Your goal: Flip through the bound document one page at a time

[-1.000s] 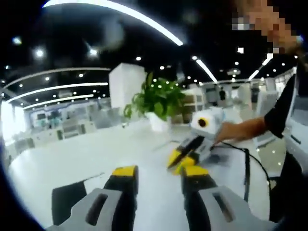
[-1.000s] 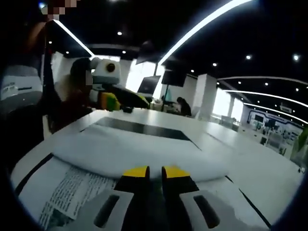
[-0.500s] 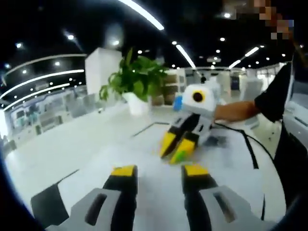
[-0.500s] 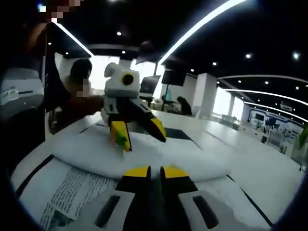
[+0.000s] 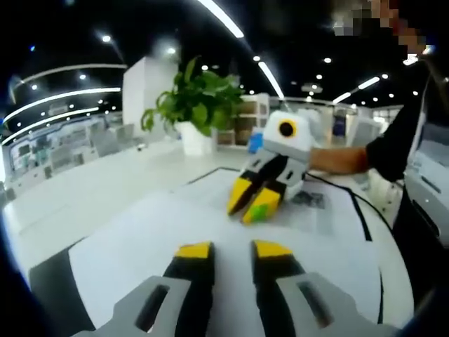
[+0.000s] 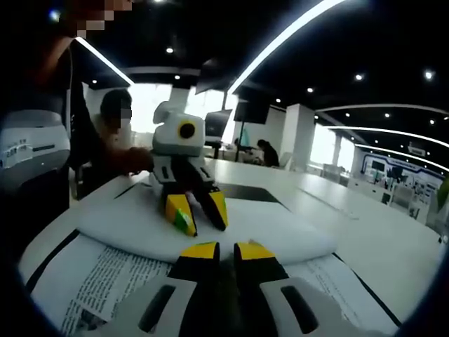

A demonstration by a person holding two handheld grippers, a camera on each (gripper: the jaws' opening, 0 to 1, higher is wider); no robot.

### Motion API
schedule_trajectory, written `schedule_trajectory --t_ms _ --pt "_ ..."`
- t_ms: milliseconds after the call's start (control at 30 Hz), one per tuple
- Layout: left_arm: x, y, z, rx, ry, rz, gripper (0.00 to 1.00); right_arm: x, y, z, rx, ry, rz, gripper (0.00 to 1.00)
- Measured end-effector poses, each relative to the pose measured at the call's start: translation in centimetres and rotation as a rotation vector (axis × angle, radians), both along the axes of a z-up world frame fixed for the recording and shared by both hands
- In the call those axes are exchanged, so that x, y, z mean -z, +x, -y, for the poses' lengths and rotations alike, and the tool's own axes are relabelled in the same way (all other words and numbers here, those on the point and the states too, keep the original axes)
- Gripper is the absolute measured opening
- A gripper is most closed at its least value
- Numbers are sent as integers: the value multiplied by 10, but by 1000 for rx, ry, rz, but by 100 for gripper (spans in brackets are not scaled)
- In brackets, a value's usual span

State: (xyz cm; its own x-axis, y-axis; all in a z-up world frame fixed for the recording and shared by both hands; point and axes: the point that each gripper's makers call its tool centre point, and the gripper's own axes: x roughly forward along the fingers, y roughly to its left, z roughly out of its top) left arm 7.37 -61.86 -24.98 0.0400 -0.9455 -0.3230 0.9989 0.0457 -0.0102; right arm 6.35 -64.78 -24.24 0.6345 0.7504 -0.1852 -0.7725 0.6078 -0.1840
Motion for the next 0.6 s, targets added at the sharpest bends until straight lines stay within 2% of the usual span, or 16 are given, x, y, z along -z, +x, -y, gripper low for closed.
schedule_trajectory --t_ms 233,600 --pt "4 1 -8 2 0 -37 18 0 1 1 9 19 -13 15" --pt "5 -3 -9 24 0 -6 15 0 3 0 9 16 -45 15"
